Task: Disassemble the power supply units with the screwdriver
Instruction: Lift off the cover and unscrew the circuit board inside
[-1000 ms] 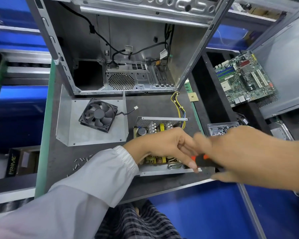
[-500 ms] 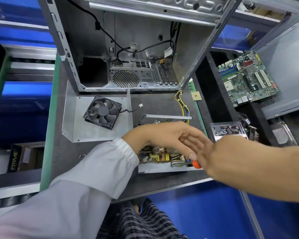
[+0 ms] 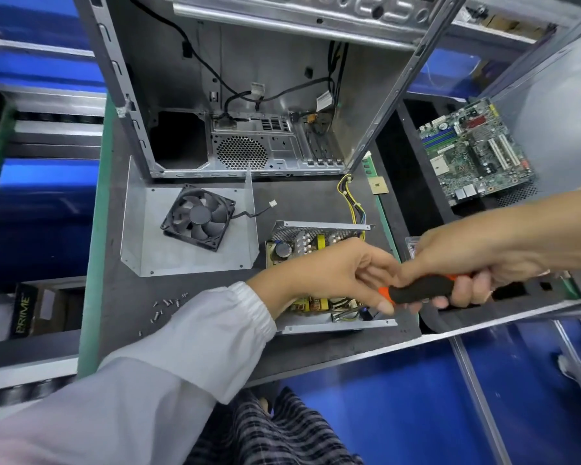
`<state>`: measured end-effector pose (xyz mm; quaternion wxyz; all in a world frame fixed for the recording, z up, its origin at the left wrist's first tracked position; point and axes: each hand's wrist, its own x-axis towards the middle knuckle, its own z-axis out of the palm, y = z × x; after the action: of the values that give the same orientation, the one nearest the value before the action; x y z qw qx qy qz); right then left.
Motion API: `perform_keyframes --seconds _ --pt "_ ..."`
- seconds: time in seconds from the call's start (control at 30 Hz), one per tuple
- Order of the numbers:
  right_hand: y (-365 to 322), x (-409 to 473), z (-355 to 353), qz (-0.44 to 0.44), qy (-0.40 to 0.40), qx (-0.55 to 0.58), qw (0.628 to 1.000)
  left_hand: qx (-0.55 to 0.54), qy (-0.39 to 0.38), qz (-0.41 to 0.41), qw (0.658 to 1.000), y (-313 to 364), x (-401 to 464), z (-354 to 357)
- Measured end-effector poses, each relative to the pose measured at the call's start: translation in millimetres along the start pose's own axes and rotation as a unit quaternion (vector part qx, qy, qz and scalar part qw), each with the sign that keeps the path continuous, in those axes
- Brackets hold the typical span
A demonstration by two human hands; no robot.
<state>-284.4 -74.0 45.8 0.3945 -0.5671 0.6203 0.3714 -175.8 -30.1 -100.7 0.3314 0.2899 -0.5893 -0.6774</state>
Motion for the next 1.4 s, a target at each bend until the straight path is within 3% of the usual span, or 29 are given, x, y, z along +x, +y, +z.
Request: perform_keyframes --seconds 0.03,0.1,0.17,0.23,0.33,0.4,0.43,0.47,0.5,0.57,0.6,0.63,0.67,0.73,0.83,0.97,1.07,1.13,1.17,1.2,1.23,1.27,1.33,1.37,1.4 --pt "0.4 0.5 -2.4 -0.006 -0.003 -0.032 0.999 -0.003 0.011 0.002 1.0 -1.1 0.1 1.1" --pt "0.0 0.5 -0.1 -0.097 0.053 -0.25 0.962 -0.026 0.004 0.0 1.0 0.3 -2.0 -2.2" --pt "1.6 -7.6 9.7 -0.206 0.111 -0.47 0.851 -0.054 -0.047 -0.009 0.997 2.8 -3.3 -12.2" --pt "11.0 -11.6 23.4 -0.32 0.159 -0.557 0.75 -0.059 -0.096 -0.011 0.994 3.0 -0.6 -21.6" --pt "21.8 -24.6 23.5 -0.375 0.237 -0.692 0.569 -0.046 -0.15 -0.003 0.988 5.6 5.3 -19.1" --pt "35.5 -8.9 24.7 -0.403 0.269 -0.724 0.491 -0.041 -0.151 -0.014 0.988 2.9 6.9 -13.0" --pt "29.5 -16.2 29.0 -0.38 0.256 -0.727 0.512 -0.045 -0.141 -0.018 0.989 1.1 6.1 -10.6" --pt "20.2 -24.3 33.0 -0.34 0.211 -0.721 0.566 -0.052 -0.129 -0.017 0.99 -0.7 4.3 -9.2" --pt "15.8 -23.5 35.6 -0.313 0.175 -0.668 0.652 -0.058 -0.113 -0.01 0.992 -1.8 1.9 -8.6" --pt "8.5 -14.7 21.6 -0.198 0.174 -0.483 0.835 -0.046 -0.067 0.004 0.997 -1.2 -1.3 -9.1" --pt "5.9 -12.7 14.0 -0.132 0.131 -0.377 0.907 -0.034 -0.046 0.008 0.998 -0.4 -2.0 -9.4" --pt "1.6 -10.1 4.7 -0.08 0.075 -0.253 0.961 -0.024 -0.029 0.011 0.999 0.0 -1.9 -9.1" --pt "-2.6 -6.9 -1.4 -0.03 0.022 -0.137 0.99 -0.017 -0.016 0.014 1.0 0.1 -1.7 -8.5" --pt "-6.0 -3.7 -5.1 0.01 -0.018 -0.05 0.999 -0.014 -0.001 0.018 1.0 -0.9 -2.0 -7.0" --pt "-2.7 -6.7 1.0 -0.092 0.027 -0.26 0.961 -0.028 -0.003 0.012 1.0 -1.1 -5.4 -10.3" --pt "-6.6 -14.5 24.8 -0.238 0.126 -0.564 0.781 -0.049 -0.076 -0.007 0.996 4.5 -4.5 -19.7" --pt "-8.9 -10.3 34.1 -0.288 0.136 -0.664 0.676 -0.039 -0.149 -0.006 0.988 11.0 -4.7 -18.6" --pt "-6.1 -18.3 36.4 -0.334 0.142 -0.706 0.608 -0.029 -0.152 -0.005 0.988 11.1 -5.1 -15.7" --pt "-4.7 -21.8 35.0 -0.356 0.173 -0.729 0.559 -0.035 -0.141 -0.006 0.989 9.2 -6.4 -13.9" --pt "-4.7 -28.2 31.3 -0.346 0.232 -0.723 0.551 -0.042 -0.125 -0.007 0.991 8.5 -7.5 -12.5" --pt "-5.5 -29.6 28.2 -0.334 0.281 -0.686 0.583 -0.047 -0.103 -0.012 0.993 6.6 -8.7 -11.6" --pt "-4.9 -28.4 24.9 -0.317 0.292 -0.63 0.646 -0.043 -0.083 -0.017 0.995 5.9 -8.9 -10.8" --pt "-3.7 -20.7 12.5 -0.165 0.178 -0.446 0.861 -0.021 -0.051 -0.021 0.998 5.7 -7.0 -8.1" --pt "-2.3 -13.5 5.6 -0.099 0.105 -0.34 0.929 -0.01 -0.041 -0.021 0.999 6.4 -5.4 -5.3" --pt "-0.1 -9.2 0.4 -0.041 0.041 -0.223 0.973 -0.003 -0.035 -0.021 0.999 7.3 -3.9 -1.8"
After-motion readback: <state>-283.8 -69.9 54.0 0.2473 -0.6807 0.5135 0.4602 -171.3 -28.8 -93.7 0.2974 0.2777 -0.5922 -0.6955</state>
